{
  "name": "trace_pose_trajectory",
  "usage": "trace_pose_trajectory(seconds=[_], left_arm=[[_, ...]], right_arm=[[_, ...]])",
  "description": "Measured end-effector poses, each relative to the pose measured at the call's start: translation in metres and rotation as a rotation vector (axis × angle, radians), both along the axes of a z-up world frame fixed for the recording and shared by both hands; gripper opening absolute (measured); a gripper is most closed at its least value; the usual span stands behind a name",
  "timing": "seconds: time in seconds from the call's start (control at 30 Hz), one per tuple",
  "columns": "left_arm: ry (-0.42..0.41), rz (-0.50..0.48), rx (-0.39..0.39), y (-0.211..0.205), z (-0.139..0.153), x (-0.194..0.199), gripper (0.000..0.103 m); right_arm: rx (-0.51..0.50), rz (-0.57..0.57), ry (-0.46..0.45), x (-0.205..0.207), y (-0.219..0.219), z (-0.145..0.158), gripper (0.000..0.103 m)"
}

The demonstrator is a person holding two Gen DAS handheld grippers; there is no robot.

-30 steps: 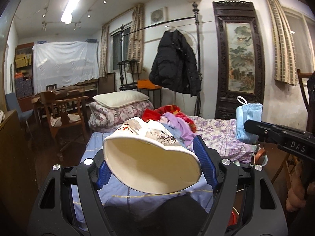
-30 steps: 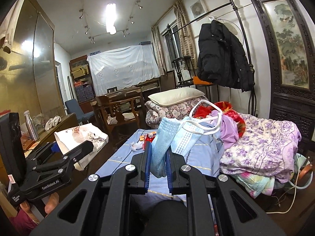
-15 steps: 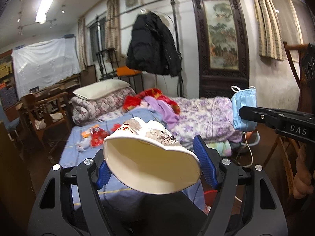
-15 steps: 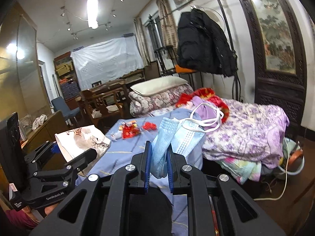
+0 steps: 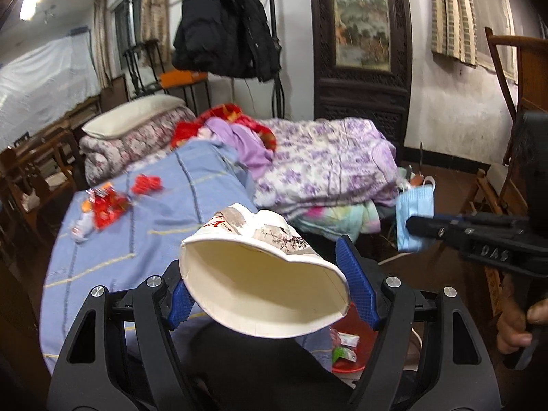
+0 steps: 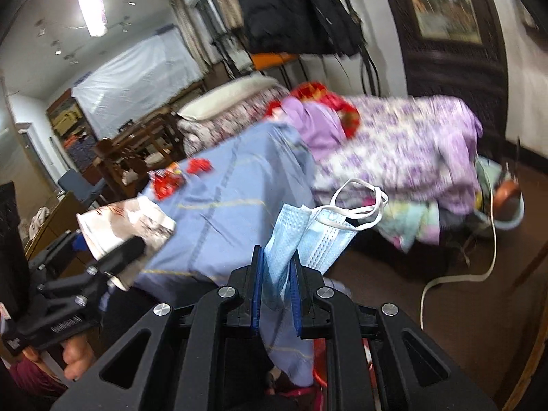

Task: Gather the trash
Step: 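Carry the paper cup and face mask to the red wastebasket and release both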

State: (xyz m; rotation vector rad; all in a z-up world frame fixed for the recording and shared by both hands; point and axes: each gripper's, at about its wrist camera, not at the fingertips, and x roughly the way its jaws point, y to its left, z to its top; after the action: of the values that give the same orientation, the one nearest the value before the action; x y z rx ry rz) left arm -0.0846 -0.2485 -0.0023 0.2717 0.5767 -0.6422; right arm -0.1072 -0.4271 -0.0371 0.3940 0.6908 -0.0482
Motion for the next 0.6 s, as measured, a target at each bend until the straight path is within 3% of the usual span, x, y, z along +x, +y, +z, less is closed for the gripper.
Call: trace_pose_trajectory(seconds=[0.3,0.33,0.4,0.43,0.6], left_arm=[[0.109,-0.029,0.043,-0.028,-0.034,0.025,0.073],[0.118,-0.031,0.047,-0.031,-0.037,0.027,0.073],[0.133,-0.036,0.055,-0.036,-0.041,0.03,0.073],[0.141,-0.04,0.06,-0.039,-0.044,0.031,0.073],[0.155,-0.077,0.084,-0.055,-0.052,0.03,0.073]], right_arm=[[0.143,-0.061,0.2,0.021,-0.043,-0.094,0.019],[0.162,-0.06,0.224,0.023,-0.047,-0.105,0.027],[0.206,-0.065,0.269,0.026,-0.053,-0.123,0.066],[0.221,-0.08,0.275,0.025,-0.057,-0.128,0.07],[0.258,-0.123,0.218,0.013,-0.069,-0.125,0.071]])
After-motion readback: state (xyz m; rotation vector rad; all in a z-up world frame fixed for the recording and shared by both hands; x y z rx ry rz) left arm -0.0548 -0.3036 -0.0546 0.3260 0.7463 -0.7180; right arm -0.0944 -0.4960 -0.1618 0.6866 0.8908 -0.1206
